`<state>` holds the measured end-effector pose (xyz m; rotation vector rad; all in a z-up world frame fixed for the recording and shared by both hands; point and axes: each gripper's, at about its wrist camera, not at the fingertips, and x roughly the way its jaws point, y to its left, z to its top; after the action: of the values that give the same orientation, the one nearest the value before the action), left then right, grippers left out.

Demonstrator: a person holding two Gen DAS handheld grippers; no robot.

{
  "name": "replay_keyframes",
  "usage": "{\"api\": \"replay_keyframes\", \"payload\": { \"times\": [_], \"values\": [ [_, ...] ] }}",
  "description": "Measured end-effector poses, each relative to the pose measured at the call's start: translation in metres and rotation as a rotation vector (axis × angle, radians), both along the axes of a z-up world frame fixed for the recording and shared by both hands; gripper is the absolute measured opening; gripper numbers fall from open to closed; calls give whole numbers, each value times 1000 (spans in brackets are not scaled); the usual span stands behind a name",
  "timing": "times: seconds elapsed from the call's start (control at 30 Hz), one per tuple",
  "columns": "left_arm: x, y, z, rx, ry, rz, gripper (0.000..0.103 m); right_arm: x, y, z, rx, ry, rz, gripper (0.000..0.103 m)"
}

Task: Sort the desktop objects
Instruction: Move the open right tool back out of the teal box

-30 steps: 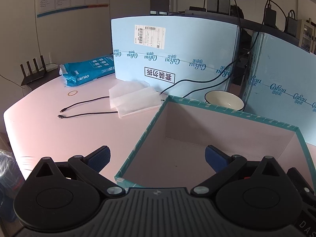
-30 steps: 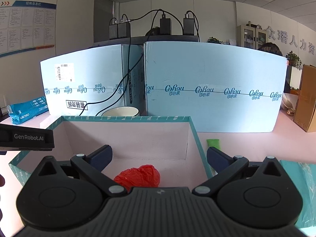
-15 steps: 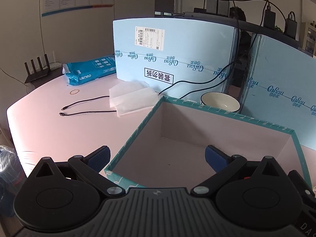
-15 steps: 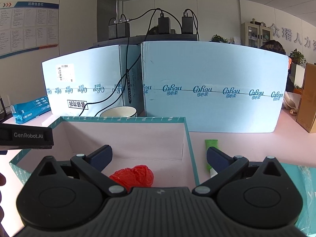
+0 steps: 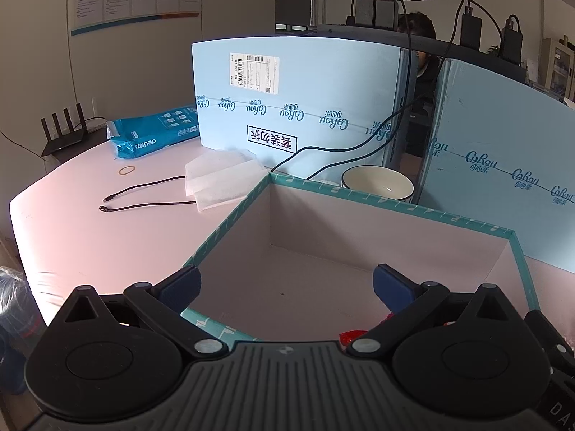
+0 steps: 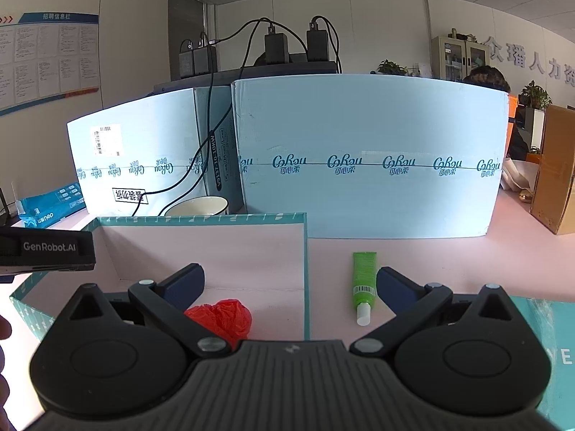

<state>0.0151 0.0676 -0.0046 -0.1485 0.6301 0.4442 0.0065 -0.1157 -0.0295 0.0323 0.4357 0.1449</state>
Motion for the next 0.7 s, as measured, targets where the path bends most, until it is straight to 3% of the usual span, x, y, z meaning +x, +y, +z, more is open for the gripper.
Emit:
{"api": "replay_keyframes", "payload": {
  "times": [0.7],
  "values": [
    [3,-26,1,-1,23,49,102,11,-35,0,19,8,38,103]
  ]
}}
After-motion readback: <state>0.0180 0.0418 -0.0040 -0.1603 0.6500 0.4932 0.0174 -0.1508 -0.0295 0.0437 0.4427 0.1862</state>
